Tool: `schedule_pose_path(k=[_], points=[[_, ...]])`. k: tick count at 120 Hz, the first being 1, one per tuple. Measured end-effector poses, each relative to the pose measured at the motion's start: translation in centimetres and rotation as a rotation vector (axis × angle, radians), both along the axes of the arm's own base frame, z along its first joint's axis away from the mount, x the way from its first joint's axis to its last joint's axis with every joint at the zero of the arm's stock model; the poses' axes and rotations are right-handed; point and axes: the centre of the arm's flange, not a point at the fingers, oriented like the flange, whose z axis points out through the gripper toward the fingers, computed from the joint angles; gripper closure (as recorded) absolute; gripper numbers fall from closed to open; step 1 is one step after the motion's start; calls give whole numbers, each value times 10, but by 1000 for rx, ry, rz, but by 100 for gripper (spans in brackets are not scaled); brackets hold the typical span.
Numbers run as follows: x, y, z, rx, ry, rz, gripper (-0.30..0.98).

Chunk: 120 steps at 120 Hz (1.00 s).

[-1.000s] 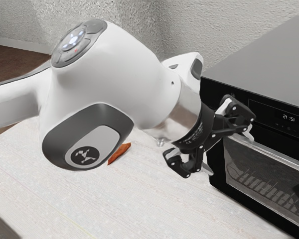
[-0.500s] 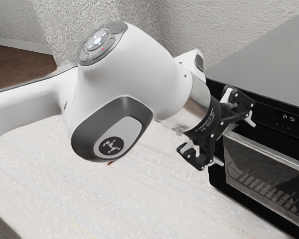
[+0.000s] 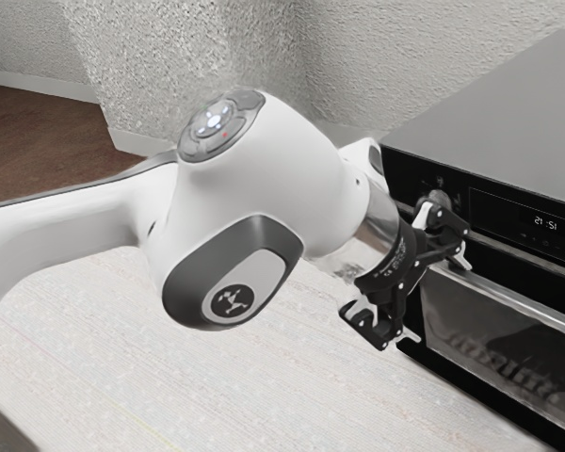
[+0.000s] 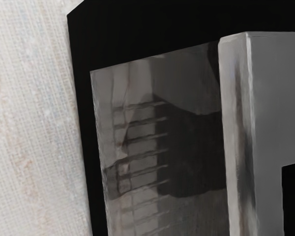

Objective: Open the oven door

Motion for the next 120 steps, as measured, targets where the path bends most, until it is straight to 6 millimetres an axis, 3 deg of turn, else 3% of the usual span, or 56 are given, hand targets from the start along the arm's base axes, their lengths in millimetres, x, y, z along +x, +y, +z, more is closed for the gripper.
schedule_pose_path(k=[12,30,44,53,69,76,82,86,91,94,96,99,102,108,114,120], points=[[0,0,-4,-6,1,5,0],[-18,19,-21,-24,19,15,0],[-52,33,-18,-40,6,-4,0],[-86,46,-18,-10,-27,-24,1],[-136,105,-9,-29,-99,61,1],[-166,118,-2,-32,-146,90,1],[-178,130,9,-24,-175,113,1],[-171,143,37,-9,-199,142,1],[-138,163,126,32,-243,194,1],[-118,179,169,62,-247,223,1],[-104,193,189,84,-237,248,1],[-88,215,203,116,-203,279,1],[-72,238,202,148,-145,303,0],[-48,271,165,200,18,314,0],[-41,285,125,236,160,281,0],[-43,291,103,261,253,237,0]])
